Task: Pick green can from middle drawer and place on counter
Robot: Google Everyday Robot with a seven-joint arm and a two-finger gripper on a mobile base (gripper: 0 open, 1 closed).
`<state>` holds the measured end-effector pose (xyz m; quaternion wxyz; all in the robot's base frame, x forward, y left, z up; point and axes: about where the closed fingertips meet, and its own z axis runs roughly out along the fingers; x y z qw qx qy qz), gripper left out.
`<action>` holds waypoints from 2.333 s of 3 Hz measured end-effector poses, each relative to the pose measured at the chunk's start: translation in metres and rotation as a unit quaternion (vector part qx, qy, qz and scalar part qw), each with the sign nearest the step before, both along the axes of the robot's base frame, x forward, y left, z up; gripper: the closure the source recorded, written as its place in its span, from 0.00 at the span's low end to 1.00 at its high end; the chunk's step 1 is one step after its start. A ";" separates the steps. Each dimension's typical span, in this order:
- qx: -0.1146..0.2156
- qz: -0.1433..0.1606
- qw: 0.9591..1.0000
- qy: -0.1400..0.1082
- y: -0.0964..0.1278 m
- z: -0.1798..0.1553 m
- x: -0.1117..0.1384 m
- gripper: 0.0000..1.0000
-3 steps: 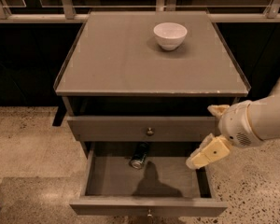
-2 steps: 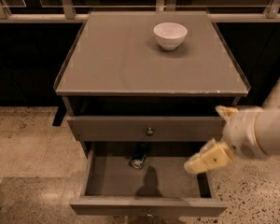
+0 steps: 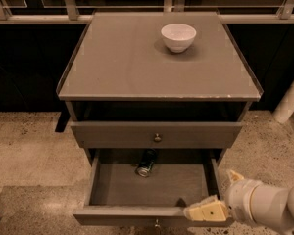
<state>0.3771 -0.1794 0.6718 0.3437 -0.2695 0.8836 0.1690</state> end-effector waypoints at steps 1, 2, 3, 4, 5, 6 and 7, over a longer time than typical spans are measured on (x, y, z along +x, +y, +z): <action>-0.008 -0.022 1.000 -0.010 -0.010 -0.009 0.008 0.00; 0.006 -0.055 0.998 -0.006 -0.014 -0.020 0.001 0.00; 0.043 -0.104 0.994 -0.001 -0.008 -0.063 -0.013 0.00; 0.080 -0.131 0.988 0.017 0.008 -0.119 -0.017 0.00; 0.092 -0.138 0.986 0.025 0.010 -0.131 -0.018 0.00; 0.092 -0.153 0.984 0.009 0.014 -0.136 -0.030 0.00; 0.107 -0.166 0.980 0.010 0.026 -0.164 -0.038 0.00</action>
Offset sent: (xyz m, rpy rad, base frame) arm -0.0100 -0.0267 -0.0385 0.0517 -0.0007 -0.2187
